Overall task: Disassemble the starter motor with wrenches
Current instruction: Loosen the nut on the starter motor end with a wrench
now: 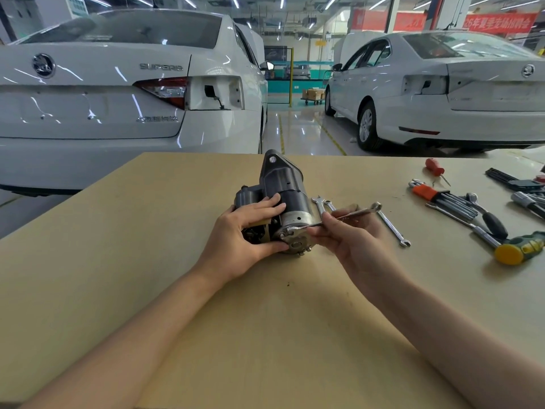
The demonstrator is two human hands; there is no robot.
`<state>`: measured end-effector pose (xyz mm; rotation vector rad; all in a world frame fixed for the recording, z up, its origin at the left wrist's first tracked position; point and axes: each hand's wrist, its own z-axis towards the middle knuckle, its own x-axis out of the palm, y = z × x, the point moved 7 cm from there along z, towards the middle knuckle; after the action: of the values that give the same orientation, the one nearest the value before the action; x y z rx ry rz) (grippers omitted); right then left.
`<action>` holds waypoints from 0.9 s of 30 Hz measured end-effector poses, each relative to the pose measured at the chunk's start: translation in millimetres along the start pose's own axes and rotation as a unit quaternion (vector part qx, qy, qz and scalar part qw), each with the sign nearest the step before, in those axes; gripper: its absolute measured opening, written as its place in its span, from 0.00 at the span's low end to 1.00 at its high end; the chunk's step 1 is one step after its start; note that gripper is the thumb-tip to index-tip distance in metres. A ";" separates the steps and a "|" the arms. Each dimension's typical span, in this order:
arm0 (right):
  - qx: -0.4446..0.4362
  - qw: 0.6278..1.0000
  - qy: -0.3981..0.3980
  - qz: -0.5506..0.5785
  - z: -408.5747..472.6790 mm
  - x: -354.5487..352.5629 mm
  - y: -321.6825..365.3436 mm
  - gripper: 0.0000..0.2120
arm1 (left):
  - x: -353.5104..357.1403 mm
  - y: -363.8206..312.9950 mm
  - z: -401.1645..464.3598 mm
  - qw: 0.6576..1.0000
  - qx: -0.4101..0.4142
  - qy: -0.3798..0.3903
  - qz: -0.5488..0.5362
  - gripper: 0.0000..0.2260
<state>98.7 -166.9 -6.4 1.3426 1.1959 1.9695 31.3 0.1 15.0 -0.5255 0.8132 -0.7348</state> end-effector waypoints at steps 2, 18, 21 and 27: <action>-0.009 1.000 0.007 -0.017 0.5 2.1 4.1 0.06 | 0.2 -0.8 0.0 1.000 0.000 0.002 0.004 0.31; -0.292 0.673 0.278 -0.620 -9.8 120.4 41.2 0.06 | -0.7 0.1 0.2 0.999 0.033 -0.008 0.036 0.18; -0.251 0.671 0.317 -0.622 -7.6 124.9 26.0 0.09 | -1.2 5.9 0.8 0.999 0.016 -0.018 0.034 0.19; -0.132 0.971 0.125 -0.153 15.0 64.2 48.1 0.04 | -0.3 1.4 -1.3 0.999 0.036 0.002 0.029 0.30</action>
<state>90.2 -136.4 68.8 0.7453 1.1220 2.0220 30.6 1.0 13.4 -0.4337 0.8003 -0.7086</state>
